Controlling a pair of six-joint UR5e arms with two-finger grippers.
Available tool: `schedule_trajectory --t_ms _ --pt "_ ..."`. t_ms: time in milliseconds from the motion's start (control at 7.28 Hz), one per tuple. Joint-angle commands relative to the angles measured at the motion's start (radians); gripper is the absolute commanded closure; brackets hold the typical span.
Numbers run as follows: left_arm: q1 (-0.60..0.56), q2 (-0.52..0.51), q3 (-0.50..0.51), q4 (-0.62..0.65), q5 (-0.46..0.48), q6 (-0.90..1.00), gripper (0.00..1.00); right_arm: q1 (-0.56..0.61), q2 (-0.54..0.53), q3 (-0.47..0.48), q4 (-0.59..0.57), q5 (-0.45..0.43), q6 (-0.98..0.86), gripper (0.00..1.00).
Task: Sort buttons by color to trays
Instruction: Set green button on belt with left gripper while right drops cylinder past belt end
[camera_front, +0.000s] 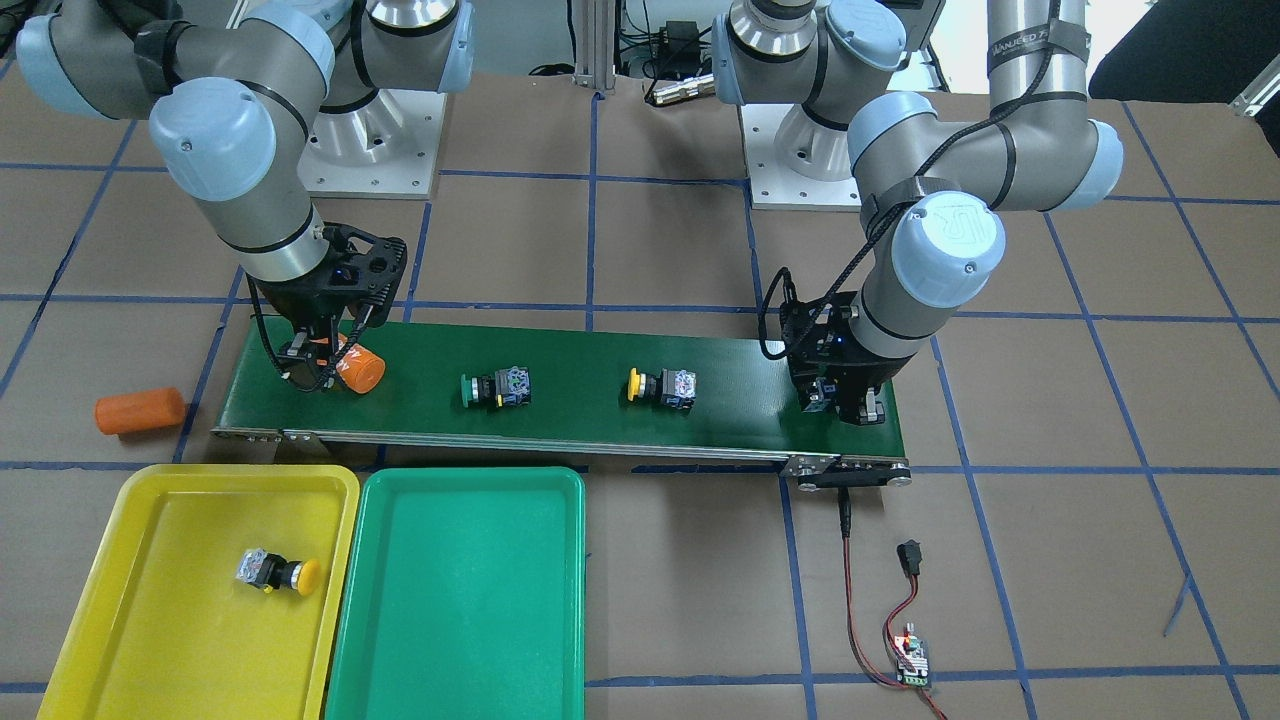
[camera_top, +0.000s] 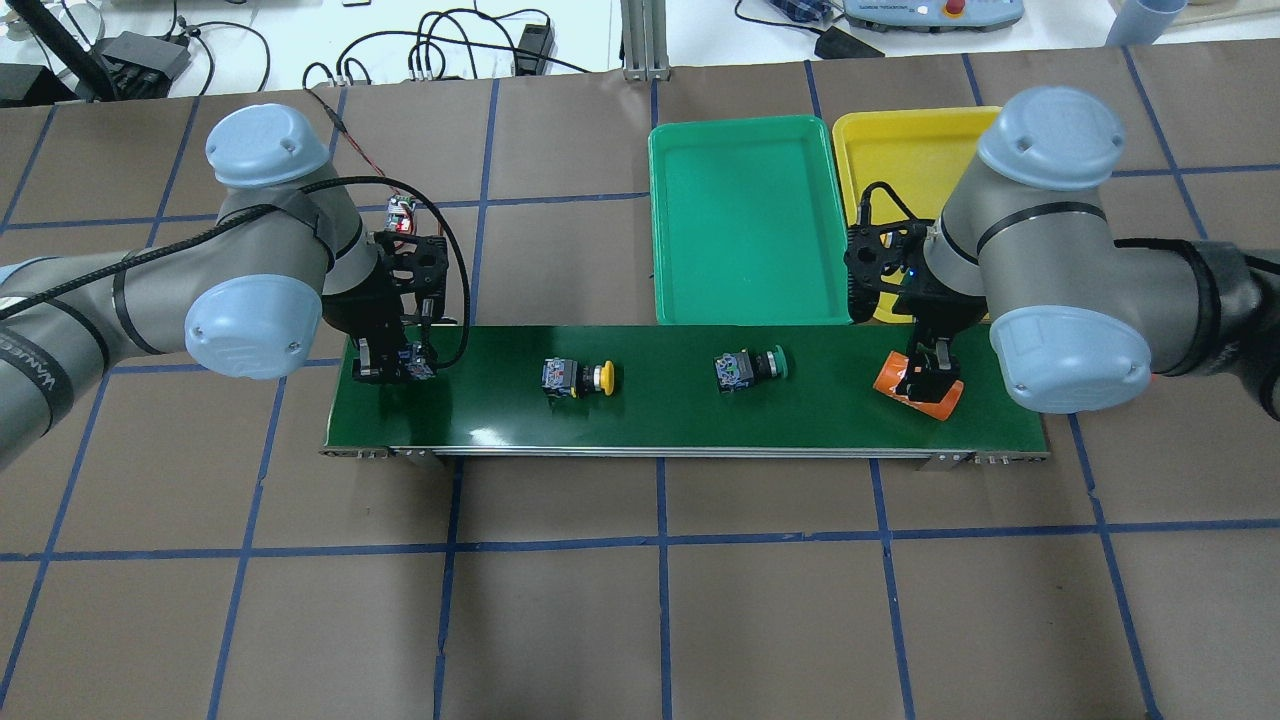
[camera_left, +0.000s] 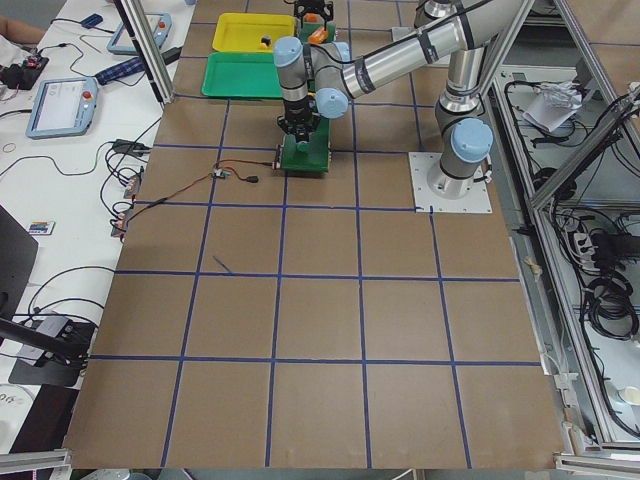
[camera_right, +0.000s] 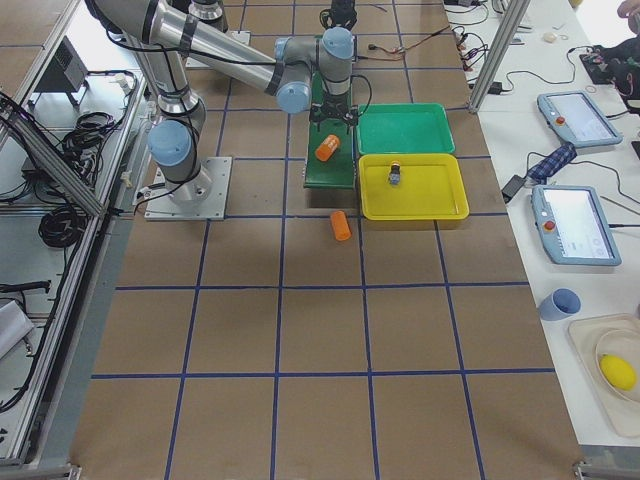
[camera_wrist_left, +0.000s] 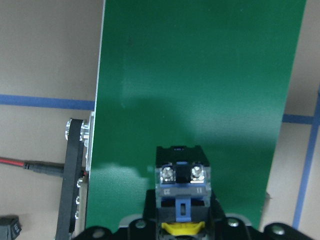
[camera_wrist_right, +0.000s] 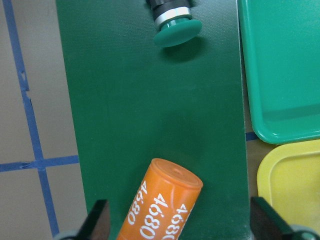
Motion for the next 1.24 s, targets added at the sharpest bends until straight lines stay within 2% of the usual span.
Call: schedule_trajectory --t_ms 0,275,550,687,962,1099 --pt "-0.003 0.043 0.002 0.012 -0.013 -0.066 0.0 0.0 0.006 0.0 -0.006 0.001 0.0 0.0" --pt "-0.026 0.097 0.012 -0.013 -0.034 -0.303 0.0 0.002 0.006 0.003 -0.006 0.001 -0.006 0.0" --pt "-0.035 0.118 0.037 -0.049 -0.041 -0.561 0.0 0.053 0.029 0.058 -0.151 -0.014 -0.012 0.0" --pt "-0.037 0.129 0.095 -0.141 -0.054 -0.61 0.0 0.066 0.053 0.069 -0.218 -0.017 -0.054 0.0" --pt "-0.04 0.16 0.225 -0.378 -0.061 -0.872 0.0 0.068 0.064 0.069 -0.216 -0.013 -0.059 0.0" --pt "-0.045 0.163 0.241 -0.422 -0.052 -1.027 0.0 0.068 0.069 0.069 -0.21 -0.008 -0.059 0.0"
